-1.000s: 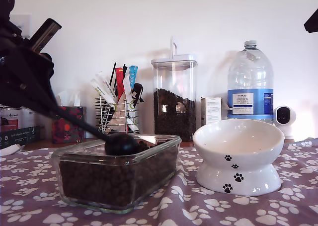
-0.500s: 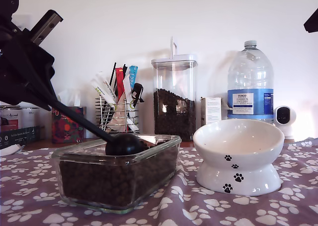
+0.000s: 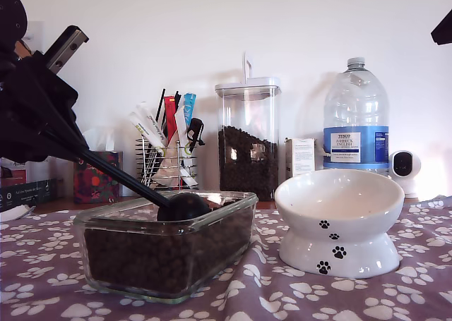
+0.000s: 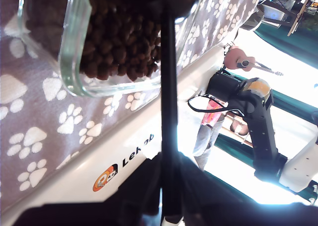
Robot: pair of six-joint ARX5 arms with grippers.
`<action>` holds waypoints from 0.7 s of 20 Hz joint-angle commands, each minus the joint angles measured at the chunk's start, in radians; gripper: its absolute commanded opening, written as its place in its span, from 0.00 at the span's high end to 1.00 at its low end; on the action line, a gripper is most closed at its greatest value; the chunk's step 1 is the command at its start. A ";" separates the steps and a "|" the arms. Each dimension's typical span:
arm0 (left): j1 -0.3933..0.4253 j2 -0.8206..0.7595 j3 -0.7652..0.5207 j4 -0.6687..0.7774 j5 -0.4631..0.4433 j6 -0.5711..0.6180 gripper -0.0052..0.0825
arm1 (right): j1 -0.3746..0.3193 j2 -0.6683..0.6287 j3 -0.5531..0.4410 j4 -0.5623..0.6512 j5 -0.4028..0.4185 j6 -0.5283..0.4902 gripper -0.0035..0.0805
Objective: Measure one spoon of cat food and pour it into the food bowl
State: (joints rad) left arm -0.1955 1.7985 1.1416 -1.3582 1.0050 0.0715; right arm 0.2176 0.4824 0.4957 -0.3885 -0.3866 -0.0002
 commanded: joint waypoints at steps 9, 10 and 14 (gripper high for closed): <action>0.037 0.127 -0.011 0.035 -0.028 -0.004 0.97 | 0.005 0.006 0.010 0.010 -0.007 0.000 0.97; 0.037 0.127 -0.010 0.035 -0.068 -0.003 0.97 | 0.005 0.006 0.010 0.010 -0.008 0.000 0.97; 0.036 0.126 0.002 0.052 -0.221 -0.003 0.97 | 0.005 0.006 0.010 0.010 -0.008 0.001 0.97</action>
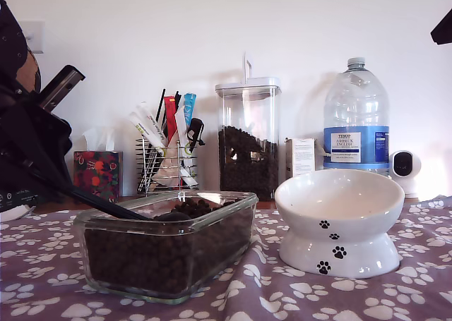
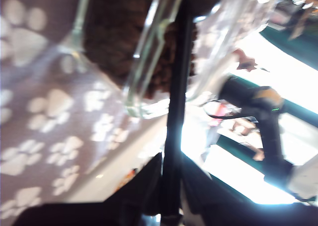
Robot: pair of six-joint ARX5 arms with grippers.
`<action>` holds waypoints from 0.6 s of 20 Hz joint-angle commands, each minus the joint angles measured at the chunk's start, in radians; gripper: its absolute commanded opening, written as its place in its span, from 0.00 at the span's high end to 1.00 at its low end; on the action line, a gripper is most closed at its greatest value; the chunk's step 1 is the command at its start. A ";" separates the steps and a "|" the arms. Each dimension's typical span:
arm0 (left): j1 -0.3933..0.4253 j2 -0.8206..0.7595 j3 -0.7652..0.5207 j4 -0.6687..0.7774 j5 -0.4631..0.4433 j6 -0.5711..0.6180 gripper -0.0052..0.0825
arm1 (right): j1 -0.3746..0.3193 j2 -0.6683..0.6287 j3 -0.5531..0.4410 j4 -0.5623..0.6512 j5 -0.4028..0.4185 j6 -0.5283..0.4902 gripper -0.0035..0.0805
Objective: Measure one spoon of cat food and pour it into the food bowl
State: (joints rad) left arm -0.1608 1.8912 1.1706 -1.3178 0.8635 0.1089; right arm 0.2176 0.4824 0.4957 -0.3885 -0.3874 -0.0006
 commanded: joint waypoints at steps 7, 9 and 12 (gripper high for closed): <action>-0.013 0.032 -0.018 0.072 -0.129 -0.040 0.97 | 0.005 0.006 0.010 0.010 -0.026 0.000 0.97; -0.028 0.031 -0.018 0.102 -0.137 -0.039 0.97 | 0.005 0.006 0.010 0.010 -0.026 0.000 0.97; -0.071 0.015 -0.017 0.160 -0.186 -0.037 0.97 | 0.005 0.006 0.010 0.010 -0.026 0.000 0.97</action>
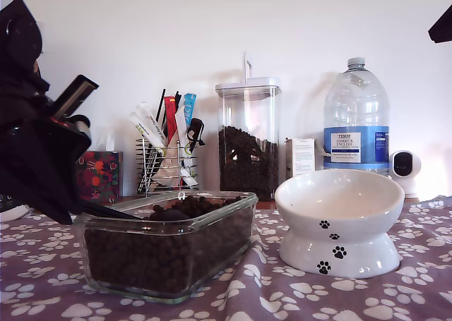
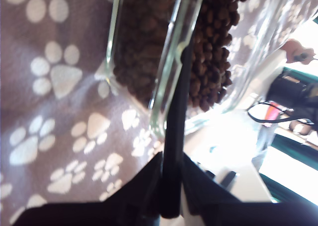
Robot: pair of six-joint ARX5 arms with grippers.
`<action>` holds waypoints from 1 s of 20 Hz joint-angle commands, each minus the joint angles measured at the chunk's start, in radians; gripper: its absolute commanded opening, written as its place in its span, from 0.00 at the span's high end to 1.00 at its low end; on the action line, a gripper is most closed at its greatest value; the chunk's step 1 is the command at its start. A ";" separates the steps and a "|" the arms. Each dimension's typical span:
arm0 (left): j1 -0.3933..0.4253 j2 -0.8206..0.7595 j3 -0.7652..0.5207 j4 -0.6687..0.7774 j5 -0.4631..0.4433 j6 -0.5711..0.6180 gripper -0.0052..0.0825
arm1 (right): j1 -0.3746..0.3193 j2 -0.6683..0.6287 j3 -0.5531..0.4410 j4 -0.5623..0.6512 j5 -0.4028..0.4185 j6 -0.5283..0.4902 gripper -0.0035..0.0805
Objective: Measure one spoon of cat food and pour it into the food bowl
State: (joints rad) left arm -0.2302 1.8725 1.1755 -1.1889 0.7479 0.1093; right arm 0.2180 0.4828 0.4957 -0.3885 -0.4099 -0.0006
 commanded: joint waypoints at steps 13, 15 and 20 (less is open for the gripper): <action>-0.113 -0.070 -0.016 0.123 -0.321 -0.058 0.97 | 0.005 0.005 0.010 0.010 -0.006 0.000 0.97; -0.116 -0.107 -0.016 0.143 -0.347 -0.067 0.97 | 0.005 0.005 0.010 0.010 -0.008 0.000 0.97; -0.161 -0.159 -0.016 0.146 -0.382 -0.080 0.97 | 0.005 0.005 0.010 0.011 -0.011 0.001 0.97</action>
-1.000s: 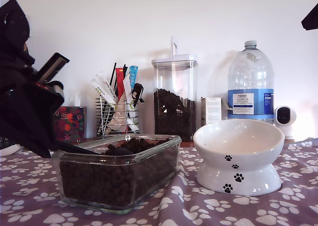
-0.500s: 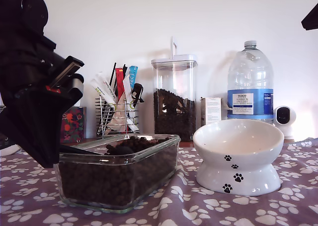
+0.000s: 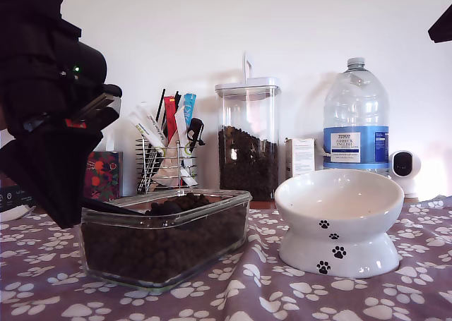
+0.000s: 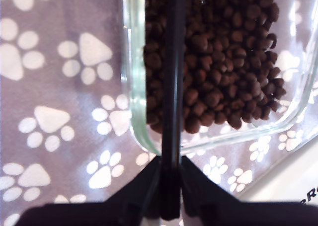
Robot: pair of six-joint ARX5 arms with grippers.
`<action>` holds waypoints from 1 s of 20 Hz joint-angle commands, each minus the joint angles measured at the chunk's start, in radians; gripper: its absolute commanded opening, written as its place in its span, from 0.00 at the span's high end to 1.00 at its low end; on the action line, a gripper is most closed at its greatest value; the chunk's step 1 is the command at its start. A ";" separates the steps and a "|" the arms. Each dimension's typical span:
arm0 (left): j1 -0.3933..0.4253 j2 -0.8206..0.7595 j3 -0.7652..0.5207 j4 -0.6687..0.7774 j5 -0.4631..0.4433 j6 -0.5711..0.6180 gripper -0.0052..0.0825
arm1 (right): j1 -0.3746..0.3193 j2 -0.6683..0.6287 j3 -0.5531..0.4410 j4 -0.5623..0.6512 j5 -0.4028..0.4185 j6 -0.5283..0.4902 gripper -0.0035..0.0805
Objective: Measure one spoon of cat food and pour it into the food bowl
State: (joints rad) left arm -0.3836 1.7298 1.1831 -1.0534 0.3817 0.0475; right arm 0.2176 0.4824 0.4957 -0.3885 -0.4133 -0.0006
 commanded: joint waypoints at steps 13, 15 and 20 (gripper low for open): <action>-0.270 -0.018 -0.023 0.039 -0.428 -0.067 0.97 | 0.014 0.006 0.010 0.013 -0.026 0.001 0.97; -0.296 -0.018 -0.023 0.037 -0.500 -0.067 0.97 | 0.014 0.006 0.010 0.014 -0.026 0.001 0.97; -0.344 -0.018 -0.023 0.042 -0.683 -0.066 0.97 | 0.014 0.006 0.010 0.014 -0.026 0.000 0.97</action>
State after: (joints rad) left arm -0.7280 1.7004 1.1801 -1.0302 -0.2764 -0.0166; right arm 0.2249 0.4824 0.4957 -0.3851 -0.4362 -0.0006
